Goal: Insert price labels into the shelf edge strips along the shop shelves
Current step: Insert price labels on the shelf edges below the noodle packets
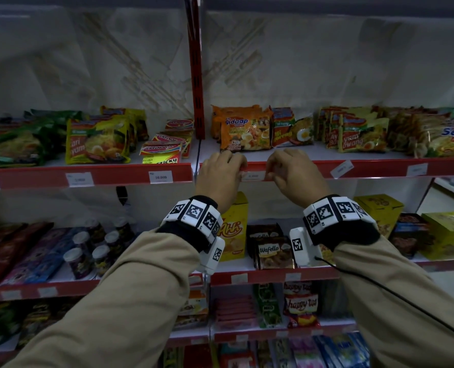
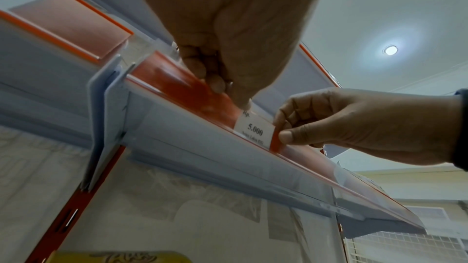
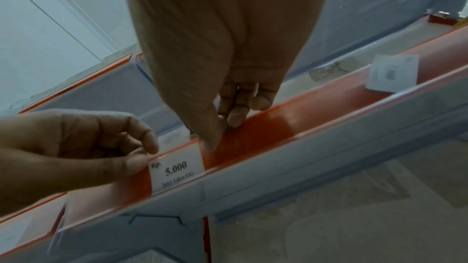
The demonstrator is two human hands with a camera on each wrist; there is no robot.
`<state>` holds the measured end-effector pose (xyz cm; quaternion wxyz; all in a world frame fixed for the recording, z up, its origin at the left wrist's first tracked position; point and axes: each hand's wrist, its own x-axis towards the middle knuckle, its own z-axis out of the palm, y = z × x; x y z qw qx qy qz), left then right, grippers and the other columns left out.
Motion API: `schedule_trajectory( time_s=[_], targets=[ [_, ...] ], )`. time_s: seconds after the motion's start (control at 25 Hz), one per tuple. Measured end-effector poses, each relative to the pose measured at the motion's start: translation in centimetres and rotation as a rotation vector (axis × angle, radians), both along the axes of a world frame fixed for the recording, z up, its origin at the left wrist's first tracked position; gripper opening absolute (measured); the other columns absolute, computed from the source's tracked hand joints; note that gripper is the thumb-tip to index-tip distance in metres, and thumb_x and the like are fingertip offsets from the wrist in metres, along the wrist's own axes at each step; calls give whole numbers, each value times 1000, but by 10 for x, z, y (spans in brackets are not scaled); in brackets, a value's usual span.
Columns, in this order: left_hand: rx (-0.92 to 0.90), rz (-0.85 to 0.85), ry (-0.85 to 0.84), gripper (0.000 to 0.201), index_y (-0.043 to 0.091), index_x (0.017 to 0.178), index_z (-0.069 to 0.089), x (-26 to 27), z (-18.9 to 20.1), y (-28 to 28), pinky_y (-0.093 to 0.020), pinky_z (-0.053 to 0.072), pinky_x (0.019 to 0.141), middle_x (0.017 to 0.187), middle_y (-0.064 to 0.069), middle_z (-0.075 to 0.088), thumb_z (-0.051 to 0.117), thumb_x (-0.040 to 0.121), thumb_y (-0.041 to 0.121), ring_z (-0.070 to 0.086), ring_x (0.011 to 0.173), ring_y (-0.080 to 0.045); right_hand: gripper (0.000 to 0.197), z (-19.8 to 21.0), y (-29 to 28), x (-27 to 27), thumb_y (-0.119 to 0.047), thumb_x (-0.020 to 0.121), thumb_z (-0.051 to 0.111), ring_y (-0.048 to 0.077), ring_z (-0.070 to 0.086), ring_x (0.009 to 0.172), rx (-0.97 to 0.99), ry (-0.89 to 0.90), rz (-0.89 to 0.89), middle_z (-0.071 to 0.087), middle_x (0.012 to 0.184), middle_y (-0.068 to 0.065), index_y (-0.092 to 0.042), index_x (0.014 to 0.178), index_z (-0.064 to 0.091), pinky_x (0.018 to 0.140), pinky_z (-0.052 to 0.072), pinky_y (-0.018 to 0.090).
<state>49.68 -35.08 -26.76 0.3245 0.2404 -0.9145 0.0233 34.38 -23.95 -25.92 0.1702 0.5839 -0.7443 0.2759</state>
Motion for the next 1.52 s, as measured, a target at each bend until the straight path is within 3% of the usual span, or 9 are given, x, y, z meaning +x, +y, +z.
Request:
schedule_trajectory(
  time_s=[0.16,0.4,0.6,0.72,0.88,1.08,1.28,1.4,1.52],
  targets=[
    [-34,-4,9,17,17,108,58,3,3,0,-34,32,81,109,-3,54,55,91,16,45,100,-25,12,-4,4,-5,-19,83,67,26,50,102,-76,33,-21,59,100,6,-15,94,62,81,46,39],
    [-178,53,51,15,16,93,61,-9,11,5,-36,32,80,104,-3,54,57,88,29,44,100,-25,25,-2,24,-30,-35,77,75,28,50,97,-92,180,-97,61,95,5,-16,91,66,80,43,42],
    [-149,-21,1,25,22,111,59,-47,10,28,-36,32,89,113,-1,53,57,88,32,44,110,-24,26,1,51,-64,-36,77,75,30,48,101,-51,232,-167,57,104,6,-19,94,65,83,37,41],
    [-169,-83,-60,33,22,124,54,-81,6,51,-37,35,88,118,-1,51,53,91,28,42,110,-25,25,1,65,-86,-36,77,73,30,47,102,-52,233,-200,55,106,7,-20,94,64,81,39,41],
    [-204,-57,-103,42,18,133,49,-114,-1,72,-37,35,88,124,-4,49,52,91,25,41,114,-26,25,-4,78,-112,-32,78,72,34,46,100,-88,189,-203,53,105,11,-15,93,63,81,41,44],
    [-217,-104,52,33,8,115,63,-125,-9,84,-39,42,79,107,-11,58,61,83,16,52,101,-31,25,-15,80,-128,-27,81,71,34,47,95,-141,193,-112,51,102,14,-9,95,60,78,42,43],
    [-178,-36,64,30,11,111,61,-132,-10,93,-36,39,81,105,-8,56,60,82,20,50,100,-29,20,-14,81,-137,-16,79,73,33,48,94,-183,161,-26,55,98,13,-8,93,62,77,42,41],
    [-154,2,64,26,13,108,59,-135,-9,97,-36,38,82,103,-7,54,58,84,23,48,99,-28,16,-12,86,-141,-1,78,67,34,51,94,-216,151,16,60,97,12,-6,93,66,74,43,37],
    [-118,-3,87,22,12,104,59,-137,-9,99,-36,40,80,101,-7,52,57,85,22,46,97,-26,14,-14,94,-141,2,81,63,35,57,92,-251,185,30,64,94,15,-2,93,68,73,46,38]
  ],
)
